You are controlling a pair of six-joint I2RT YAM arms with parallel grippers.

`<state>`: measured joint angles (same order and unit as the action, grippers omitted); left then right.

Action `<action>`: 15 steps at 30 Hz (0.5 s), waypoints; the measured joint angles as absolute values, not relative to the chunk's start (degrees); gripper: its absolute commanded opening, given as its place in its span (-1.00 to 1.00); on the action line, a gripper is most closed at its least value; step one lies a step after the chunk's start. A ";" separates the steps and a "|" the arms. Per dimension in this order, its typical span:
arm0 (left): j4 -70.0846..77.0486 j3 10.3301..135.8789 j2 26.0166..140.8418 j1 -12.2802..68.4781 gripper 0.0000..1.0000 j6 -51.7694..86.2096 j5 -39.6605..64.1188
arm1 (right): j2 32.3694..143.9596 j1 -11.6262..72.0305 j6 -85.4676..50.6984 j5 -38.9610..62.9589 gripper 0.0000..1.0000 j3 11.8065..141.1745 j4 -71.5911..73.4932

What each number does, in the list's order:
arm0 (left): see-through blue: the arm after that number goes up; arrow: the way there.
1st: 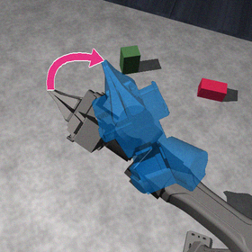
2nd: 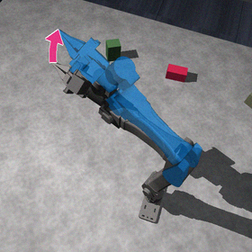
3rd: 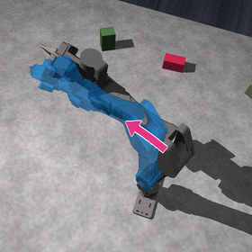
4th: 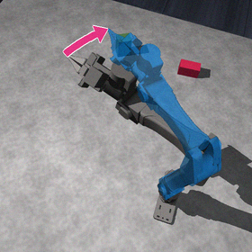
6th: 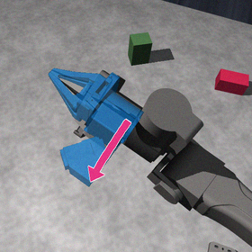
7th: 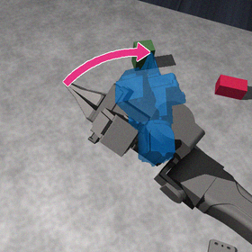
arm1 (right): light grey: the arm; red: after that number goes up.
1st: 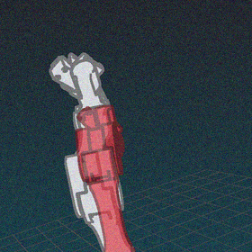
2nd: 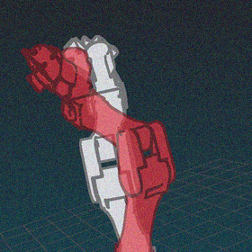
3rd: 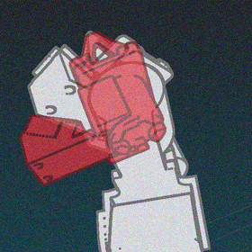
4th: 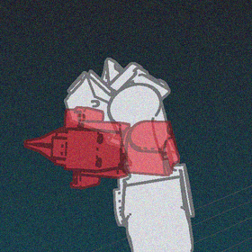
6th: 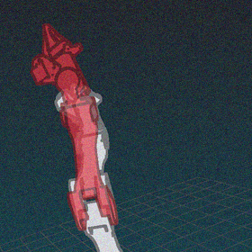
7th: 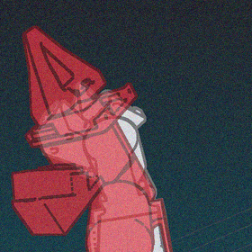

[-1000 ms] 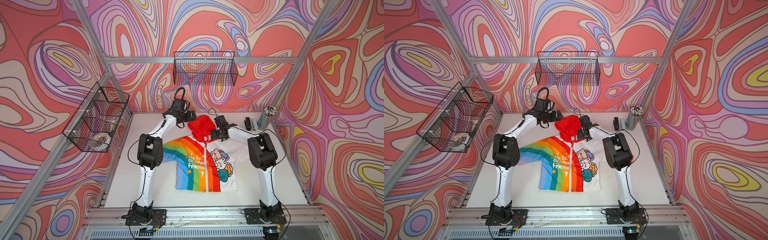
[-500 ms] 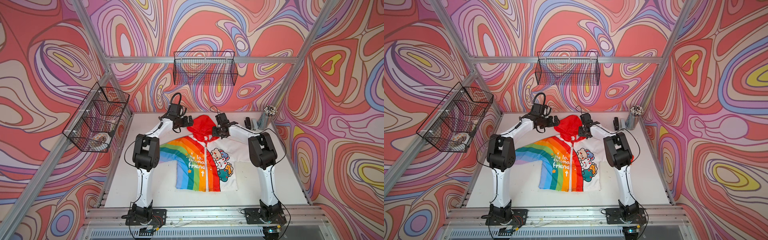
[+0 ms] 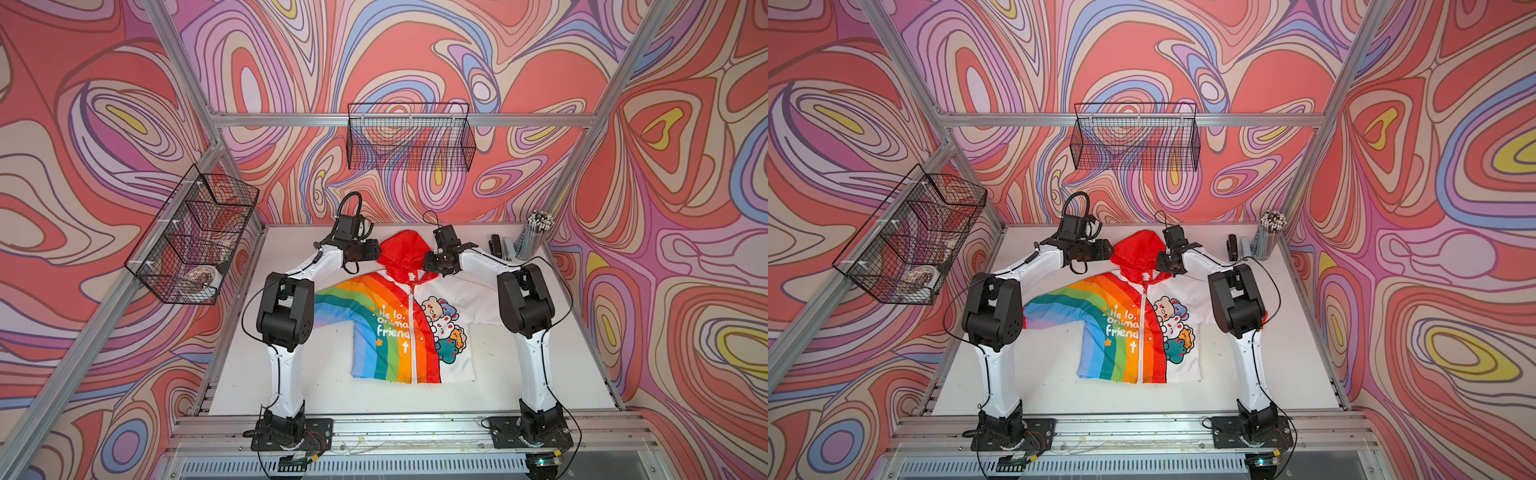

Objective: Unzip the jacket
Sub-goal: Flatten out the jacket at the center of the board.

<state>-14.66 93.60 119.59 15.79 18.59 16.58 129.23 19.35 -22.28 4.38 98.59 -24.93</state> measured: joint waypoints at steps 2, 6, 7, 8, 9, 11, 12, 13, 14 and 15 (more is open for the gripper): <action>-14.68 94.35 121.05 15.79 0.16 18.59 16.60 | 129.25 19.35 -22.41 4.43 0.05 98.59 -24.95; -14.72 95.04 123.44 15.79 0.13 18.59 16.73 | 129.25 19.35 -22.59 4.51 0.05 98.78 -24.93; -14.72 95.07 123.87 15.79 0.13 18.59 16.73 | 129.25 19.35 -22.61 4.51 0.05 98.78 -24.93; -14.72 95.09 124.27 15.79 0.13 18.59 16.75 | 129.25 19.35 -22.61 4.54 0.05 98.78 -24.93; -14.72 95.13 124.55 15.79 0.12 18.59 16.75 | 129.25 19.35 -22.61 4.54 0.05 98.78 -24.95; -14.76 95.31 125.03 15.81 0.12 18.59 16.73 | 129.25 19.29 -22.63 4.54 0.05 98.78 -24.95; -14.81 95.64 125.27 15.81 0.12 18.59 16.73 | 129.25 19.29 -22.63 4.54 0.05 98.78 -24.95; -14.79 96.07 125.54 15.81 0.12 18.59 16.71 | 129.25 19.29 -22.65 4.54 0.05 98.78 -24.95; -14.79 96.64 125.86 15.81 0.12 18.59 16.69 | 129.25 19.29 -22.65 4.54 0.05 98.78 -24.95; -14.76 97.10 126.15 15.81 0.13 18.59 16.62 | 129.25 19.29 -22.65 4.54 0.05 98.78 -24.95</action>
<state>-14.76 97.10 126.15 15.81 18.59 16.62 129.25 19.29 -22.65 4.54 98.78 -24.95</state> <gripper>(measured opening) 0.562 0.526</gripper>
